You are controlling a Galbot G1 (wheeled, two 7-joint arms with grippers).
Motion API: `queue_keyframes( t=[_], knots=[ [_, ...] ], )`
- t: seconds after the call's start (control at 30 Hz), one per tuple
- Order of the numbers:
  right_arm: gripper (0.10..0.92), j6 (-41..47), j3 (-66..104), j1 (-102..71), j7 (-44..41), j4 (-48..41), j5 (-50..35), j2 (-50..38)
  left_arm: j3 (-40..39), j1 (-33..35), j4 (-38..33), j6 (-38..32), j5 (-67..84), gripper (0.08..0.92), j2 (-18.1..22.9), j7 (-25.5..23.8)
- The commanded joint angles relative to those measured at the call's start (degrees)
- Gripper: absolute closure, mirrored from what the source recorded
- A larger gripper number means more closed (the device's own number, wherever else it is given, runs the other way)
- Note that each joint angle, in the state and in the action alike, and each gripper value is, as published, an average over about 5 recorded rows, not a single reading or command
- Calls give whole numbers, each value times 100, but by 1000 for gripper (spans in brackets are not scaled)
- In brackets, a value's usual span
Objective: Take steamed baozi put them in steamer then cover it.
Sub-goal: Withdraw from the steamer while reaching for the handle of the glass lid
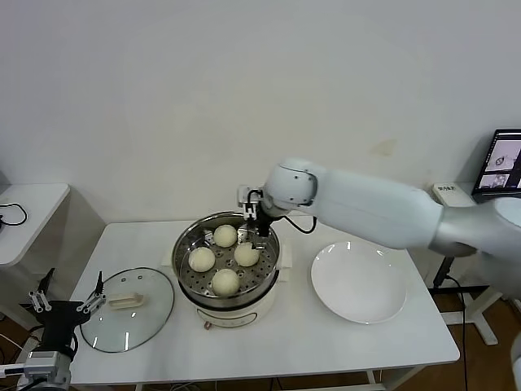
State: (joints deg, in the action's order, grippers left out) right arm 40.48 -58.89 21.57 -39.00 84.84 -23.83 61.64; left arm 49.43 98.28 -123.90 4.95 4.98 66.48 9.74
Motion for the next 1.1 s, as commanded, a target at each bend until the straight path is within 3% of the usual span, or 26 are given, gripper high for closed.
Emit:
queue_keyframes(
  t=[0.03, 0.3, 0.6, 0.83, 1.1],
  knots=[
    [202, -594, 1850, -1815, 2401, 1354, -498, -1582, -30, -37, 86, -29, -29, 177, -1, -1],
    [202, -2420, 5385, -5705, 3635, 1872, 214, -1769, -96, -66, 272, -195, -113, 177, 98, 30],
    [202, -4655, 8793, -9188, 3371, 2070, 1690, 163, -422, -36, 663, -431, -872, 177, 174, -71],
    [202, -5050, 10102, -10372, 2841, 2383, 1679, 1440, -483, 7, 1020, -822, -2719, 177, 186, -107],
    [202, -5097, 10508, -11057, 2801, 2585, 1708, 2116, -141, 124, 1716, -1477, -5686, 177, -235, -10]
  ],
)
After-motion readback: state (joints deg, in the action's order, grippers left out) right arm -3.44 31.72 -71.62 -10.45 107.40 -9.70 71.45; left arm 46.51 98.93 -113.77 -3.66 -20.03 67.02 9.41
